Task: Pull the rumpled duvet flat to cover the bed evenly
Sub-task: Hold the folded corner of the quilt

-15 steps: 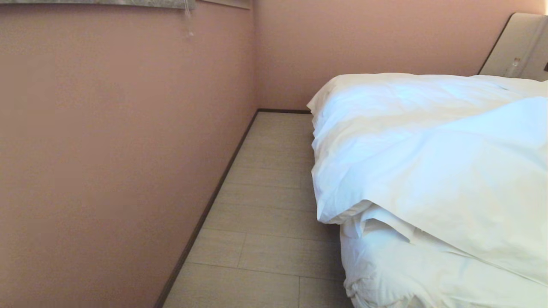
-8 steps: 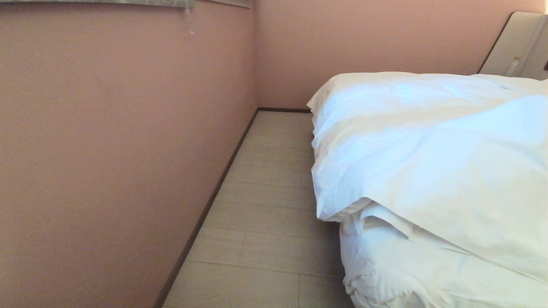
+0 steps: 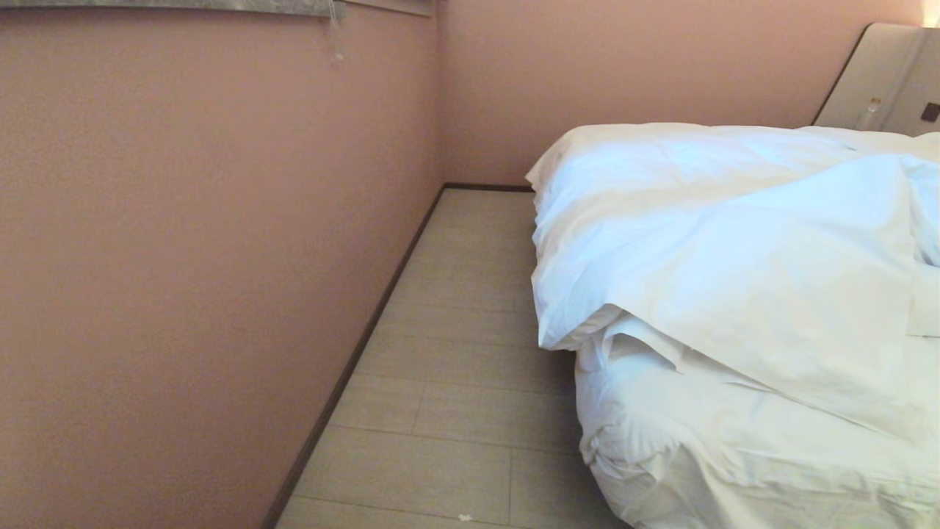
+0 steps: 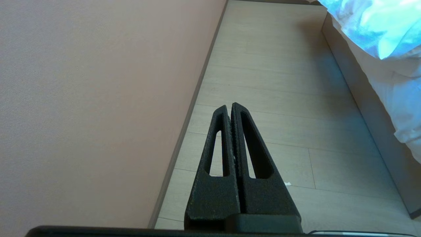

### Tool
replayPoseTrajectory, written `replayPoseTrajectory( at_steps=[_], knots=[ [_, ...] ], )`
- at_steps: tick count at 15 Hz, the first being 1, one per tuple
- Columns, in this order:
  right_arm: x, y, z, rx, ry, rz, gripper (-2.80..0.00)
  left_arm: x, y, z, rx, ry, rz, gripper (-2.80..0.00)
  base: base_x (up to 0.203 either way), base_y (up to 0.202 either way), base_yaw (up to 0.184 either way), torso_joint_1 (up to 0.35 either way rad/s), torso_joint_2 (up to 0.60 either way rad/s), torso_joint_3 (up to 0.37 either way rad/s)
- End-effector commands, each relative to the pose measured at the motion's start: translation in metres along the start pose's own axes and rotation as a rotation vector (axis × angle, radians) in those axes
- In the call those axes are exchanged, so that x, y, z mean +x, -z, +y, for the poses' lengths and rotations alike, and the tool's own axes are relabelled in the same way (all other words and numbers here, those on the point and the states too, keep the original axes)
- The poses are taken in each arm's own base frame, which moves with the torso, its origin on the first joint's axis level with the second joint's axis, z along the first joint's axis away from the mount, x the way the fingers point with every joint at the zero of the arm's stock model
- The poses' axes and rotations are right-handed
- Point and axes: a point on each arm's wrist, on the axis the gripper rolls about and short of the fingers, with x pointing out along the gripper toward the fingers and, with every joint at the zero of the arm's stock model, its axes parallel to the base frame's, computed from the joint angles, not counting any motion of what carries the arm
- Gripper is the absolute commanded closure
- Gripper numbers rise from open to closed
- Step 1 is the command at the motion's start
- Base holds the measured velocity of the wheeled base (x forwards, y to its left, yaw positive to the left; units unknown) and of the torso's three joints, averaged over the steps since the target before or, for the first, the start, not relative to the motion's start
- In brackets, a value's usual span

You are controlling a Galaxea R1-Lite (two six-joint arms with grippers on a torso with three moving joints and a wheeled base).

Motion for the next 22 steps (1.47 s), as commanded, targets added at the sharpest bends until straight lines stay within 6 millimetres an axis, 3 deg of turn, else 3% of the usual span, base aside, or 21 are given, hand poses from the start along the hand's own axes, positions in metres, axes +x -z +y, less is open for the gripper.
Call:
replayPoseTrajectory(
  at_steps=[1,9,22],
  knots=[
    [0.0,-0.0001,0.0,0.0,-0.001,-0.001,0.0,0.0,0.0,0.0,0.0,0.0,0.0,0.0,0.0,0.0,0.0,0.0,0.0,0.0],
    [0.0,-0.0001,0.0,0.0,-0.001,-0.001,0.0,0.0,0.0,0.0001,0.003,-0.003,0.0,0.0,0.0,-0.012,0.002,0.0,0.0,0.0],
    [0.0,0.0,0.0,0.0,0.001,-0.001,0.0,0.0,0.0,0.0001,0.001,-0.003,0.0,0.0,0.0,-0.192,0.001,0.002,0.0,0.002]
  ],
)
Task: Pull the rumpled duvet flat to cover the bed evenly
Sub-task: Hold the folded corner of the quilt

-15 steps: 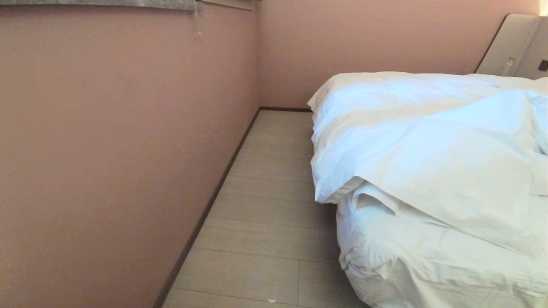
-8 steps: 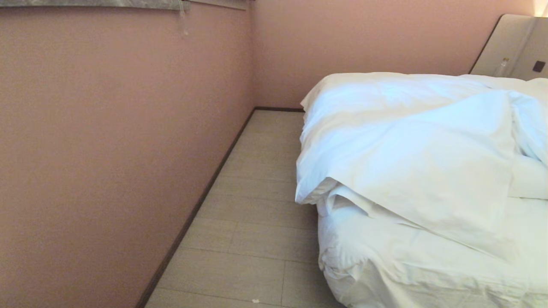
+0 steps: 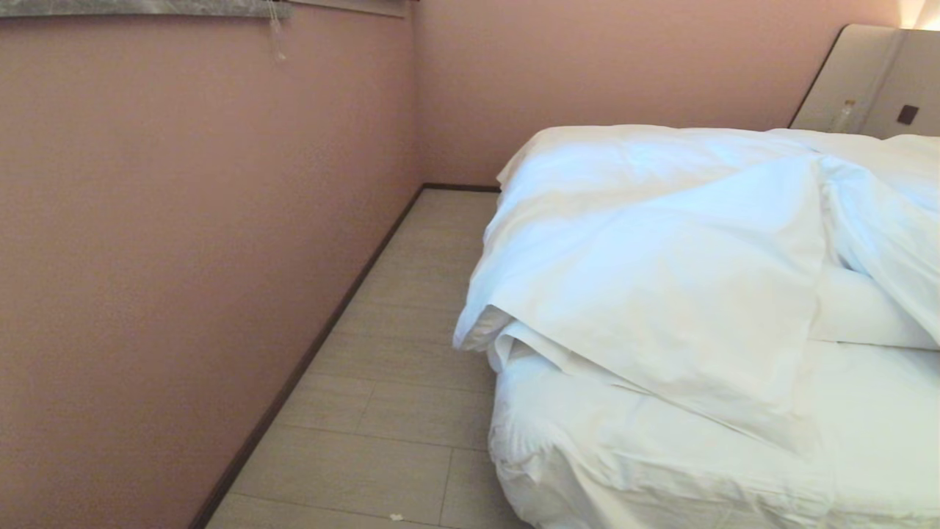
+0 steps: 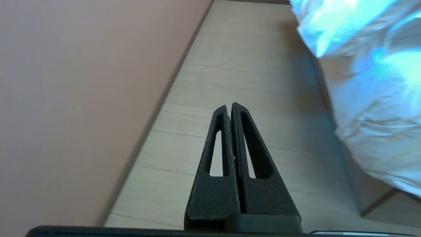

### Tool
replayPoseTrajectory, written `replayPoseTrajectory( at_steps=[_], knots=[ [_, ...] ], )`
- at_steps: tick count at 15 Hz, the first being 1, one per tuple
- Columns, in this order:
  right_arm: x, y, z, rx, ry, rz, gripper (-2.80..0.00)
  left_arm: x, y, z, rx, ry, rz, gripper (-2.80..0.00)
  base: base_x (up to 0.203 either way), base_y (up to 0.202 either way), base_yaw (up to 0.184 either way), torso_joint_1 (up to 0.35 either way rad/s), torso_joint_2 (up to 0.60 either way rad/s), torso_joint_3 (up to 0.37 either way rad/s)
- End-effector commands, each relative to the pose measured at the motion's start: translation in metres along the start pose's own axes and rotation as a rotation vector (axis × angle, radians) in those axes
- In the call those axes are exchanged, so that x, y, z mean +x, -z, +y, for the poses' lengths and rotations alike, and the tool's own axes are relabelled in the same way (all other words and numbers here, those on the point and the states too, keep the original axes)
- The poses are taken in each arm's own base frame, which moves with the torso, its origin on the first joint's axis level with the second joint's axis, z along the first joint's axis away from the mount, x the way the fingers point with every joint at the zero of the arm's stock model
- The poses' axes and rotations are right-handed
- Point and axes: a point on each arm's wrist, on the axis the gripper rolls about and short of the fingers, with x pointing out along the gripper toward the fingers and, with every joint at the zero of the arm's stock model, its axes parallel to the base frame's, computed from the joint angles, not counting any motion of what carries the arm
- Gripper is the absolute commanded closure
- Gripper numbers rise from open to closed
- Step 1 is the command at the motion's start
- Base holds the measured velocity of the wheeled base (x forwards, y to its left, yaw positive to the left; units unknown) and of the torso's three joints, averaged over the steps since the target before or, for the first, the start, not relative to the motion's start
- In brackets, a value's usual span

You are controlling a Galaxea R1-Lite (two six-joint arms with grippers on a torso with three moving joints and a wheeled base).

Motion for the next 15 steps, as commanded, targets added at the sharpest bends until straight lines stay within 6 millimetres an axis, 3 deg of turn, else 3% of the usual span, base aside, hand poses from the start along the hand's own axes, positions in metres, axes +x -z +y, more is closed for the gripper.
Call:
replayPoseTrajectory(
  at_steps=[1,15],
  knots=[
    [0.0,-0.0001,0.0,0.0,0.0,-0.001,0.0,0.0,0.0001,0.0,-0.001,0.0,0.0,0.0,0.0,-0.195,0.002,0.007,0.0,-0.002],
    [0.0,0.0001,0.0,0.0,-0.002,0.0,0.0,0.0,0.0001,0.0,-0.002,0.0,0.0,0.0,0.0,-0.192,-0.001,0.002,0.0,0.002]
  ],
)
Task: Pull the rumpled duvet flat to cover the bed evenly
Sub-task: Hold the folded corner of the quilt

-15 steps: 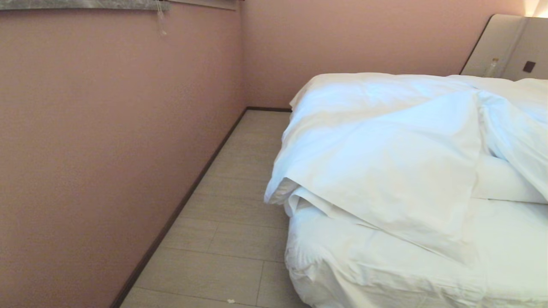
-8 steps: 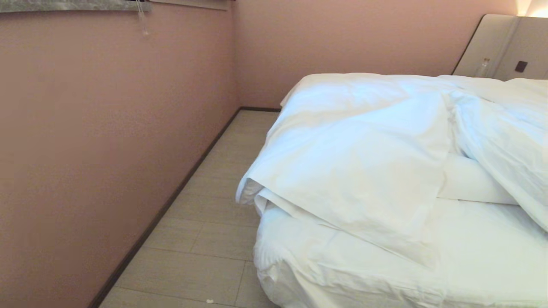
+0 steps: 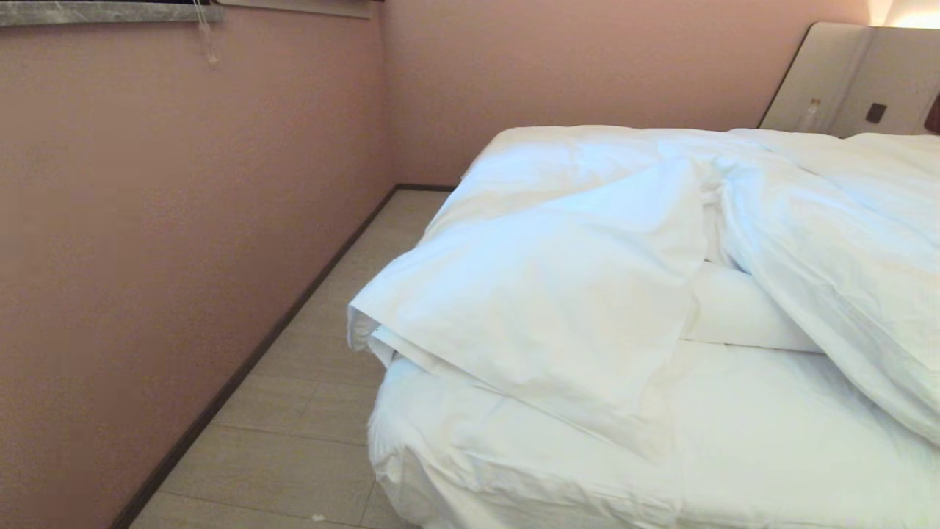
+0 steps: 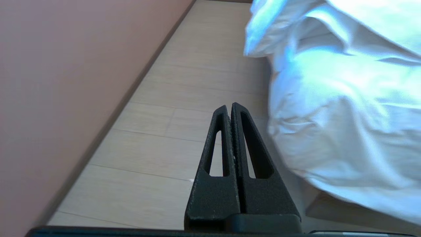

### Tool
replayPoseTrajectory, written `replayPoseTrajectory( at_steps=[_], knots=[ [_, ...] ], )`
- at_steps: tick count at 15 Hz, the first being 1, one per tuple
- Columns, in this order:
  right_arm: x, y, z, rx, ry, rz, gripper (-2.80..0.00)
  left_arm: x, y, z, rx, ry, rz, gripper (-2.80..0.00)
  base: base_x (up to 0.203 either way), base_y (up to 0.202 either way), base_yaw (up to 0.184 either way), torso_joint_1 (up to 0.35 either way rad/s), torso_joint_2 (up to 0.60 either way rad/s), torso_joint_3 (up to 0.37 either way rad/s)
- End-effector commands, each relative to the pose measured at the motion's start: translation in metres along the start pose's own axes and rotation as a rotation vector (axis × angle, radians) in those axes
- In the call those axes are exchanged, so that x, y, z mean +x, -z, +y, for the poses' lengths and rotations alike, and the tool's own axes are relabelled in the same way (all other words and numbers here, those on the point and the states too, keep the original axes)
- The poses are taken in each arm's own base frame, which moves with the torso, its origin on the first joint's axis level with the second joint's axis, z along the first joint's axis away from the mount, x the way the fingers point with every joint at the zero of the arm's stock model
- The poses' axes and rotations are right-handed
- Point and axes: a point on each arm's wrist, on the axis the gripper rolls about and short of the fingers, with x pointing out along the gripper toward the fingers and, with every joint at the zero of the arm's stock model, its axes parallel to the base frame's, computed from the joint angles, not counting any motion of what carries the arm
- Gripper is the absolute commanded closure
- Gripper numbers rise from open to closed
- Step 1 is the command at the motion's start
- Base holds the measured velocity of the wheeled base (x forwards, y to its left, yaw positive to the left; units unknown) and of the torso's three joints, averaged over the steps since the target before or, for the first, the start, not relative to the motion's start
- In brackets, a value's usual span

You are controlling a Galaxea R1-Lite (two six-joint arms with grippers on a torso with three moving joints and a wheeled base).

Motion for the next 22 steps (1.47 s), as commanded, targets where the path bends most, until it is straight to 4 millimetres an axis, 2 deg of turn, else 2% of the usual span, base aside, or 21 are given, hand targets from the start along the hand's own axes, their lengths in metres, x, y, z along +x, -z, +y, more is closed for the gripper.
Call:
replayPoseTrajectory(
  at_steps=[1,16,22],
  knots=[
    [0.0,-0.0001,0.0,0.0,-0.001,-0.002,0.0,0.0,0.0,0.0,-0.001,0.0,0.0,0.0,0.0,-0.195,-0.001,0.002,0.0,0.005],
    [0.0,-0.0001,0.0,0.0,0.001,-0.002,0.0,0.0,0.0,0.0,-0.001,0.002,0.0,0.0,0.0,-0.189,0.0,0.002,0.0,0.002],
    [0.0,-0.0001,0.0,0.0,0.001,-0.002,0.0,0.0,0.0,0.0,0.001,0.002,0.0,0.0,0.0,-0.015,0.0,0.0,0.0,0.001]
  ],
)
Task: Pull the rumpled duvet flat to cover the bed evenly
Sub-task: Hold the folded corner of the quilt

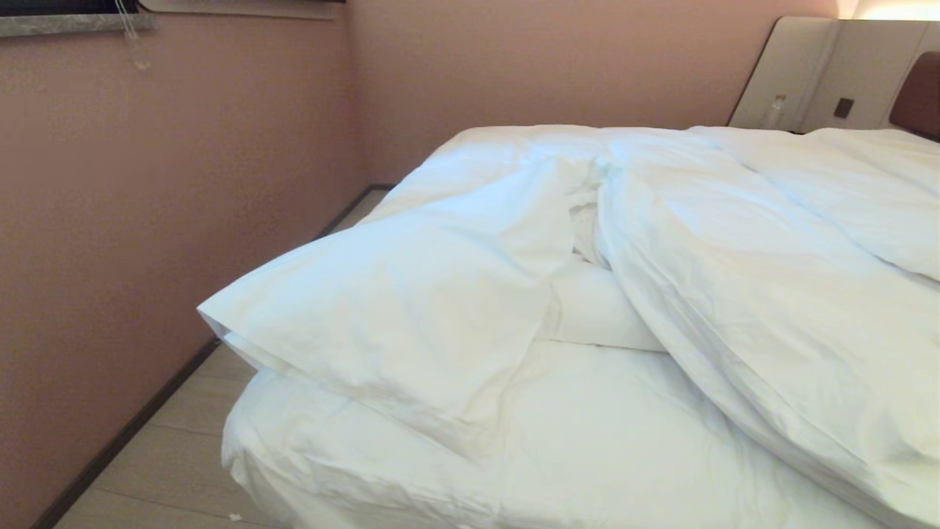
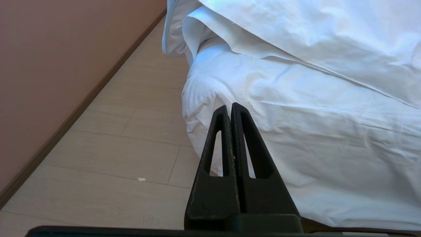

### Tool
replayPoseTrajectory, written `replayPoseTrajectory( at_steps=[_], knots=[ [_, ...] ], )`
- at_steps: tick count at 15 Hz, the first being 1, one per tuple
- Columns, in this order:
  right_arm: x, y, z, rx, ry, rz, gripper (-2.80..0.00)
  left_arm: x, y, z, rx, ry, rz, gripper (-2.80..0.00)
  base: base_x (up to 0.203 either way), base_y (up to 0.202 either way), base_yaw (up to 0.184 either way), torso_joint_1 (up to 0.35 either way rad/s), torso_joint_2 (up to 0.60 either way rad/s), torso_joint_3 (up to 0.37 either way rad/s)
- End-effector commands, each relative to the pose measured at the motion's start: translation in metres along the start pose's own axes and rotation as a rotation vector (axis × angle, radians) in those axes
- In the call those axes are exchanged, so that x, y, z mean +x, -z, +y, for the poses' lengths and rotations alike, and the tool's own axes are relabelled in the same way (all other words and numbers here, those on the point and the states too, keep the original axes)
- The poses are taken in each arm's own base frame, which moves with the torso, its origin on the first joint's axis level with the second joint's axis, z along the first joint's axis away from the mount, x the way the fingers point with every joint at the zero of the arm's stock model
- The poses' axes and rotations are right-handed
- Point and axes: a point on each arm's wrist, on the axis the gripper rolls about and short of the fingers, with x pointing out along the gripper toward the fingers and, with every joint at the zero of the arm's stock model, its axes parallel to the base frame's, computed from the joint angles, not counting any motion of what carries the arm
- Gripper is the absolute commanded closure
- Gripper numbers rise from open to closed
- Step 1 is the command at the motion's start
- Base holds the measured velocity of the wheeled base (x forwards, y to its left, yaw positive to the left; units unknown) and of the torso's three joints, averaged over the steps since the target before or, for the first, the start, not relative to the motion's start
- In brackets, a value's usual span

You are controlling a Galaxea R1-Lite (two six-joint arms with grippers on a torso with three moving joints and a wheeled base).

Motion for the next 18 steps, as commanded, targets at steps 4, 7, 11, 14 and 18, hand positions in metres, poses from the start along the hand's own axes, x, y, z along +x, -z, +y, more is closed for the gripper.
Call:
replayPoseTrajectory(
  at_steps=[4,7,11,14,18],
  knots=[
    [0.0,0.0,0.0,0.0,-0.002,-0.001,0.0,0.0,0.0,0.0,0.002,0.0,0.0,0.0,0.0,0.0,0.0,0.0,0.0,0.0],
    [0.0,0.0,0.0,0.0,0.0,-0.001,0.0,0.0,0.0,0.0,0.001,0.0,0.0,0.0,0.0,0.0,0.0,0.0,0.0,0.0],
    [0.0,0.0,0.0,0.0,-0.001,-0.001,0.0,0.0,0.0002,0.0,0.002,0.0,0.002,0.0,0.0,0.0,0.0,0.0,0.0,0.0],
    [0.0,0.0001,0.0,0.0,-0.002,0.0,0.0,0.0,0.0,-0.0001,0.01,0.005,0.0,0.0,0.0,0.0,0.0,0.0,0.0,0.0],
    [0.0,0.0,0.0,0.0,-0.002,-0.001,0.0,-0.0021,-0.0078,-0.0006,-0.04,0.018,-0.029,0.0,0.0,0.0,0.0,0.0,0.0,0.0]
  ],
)
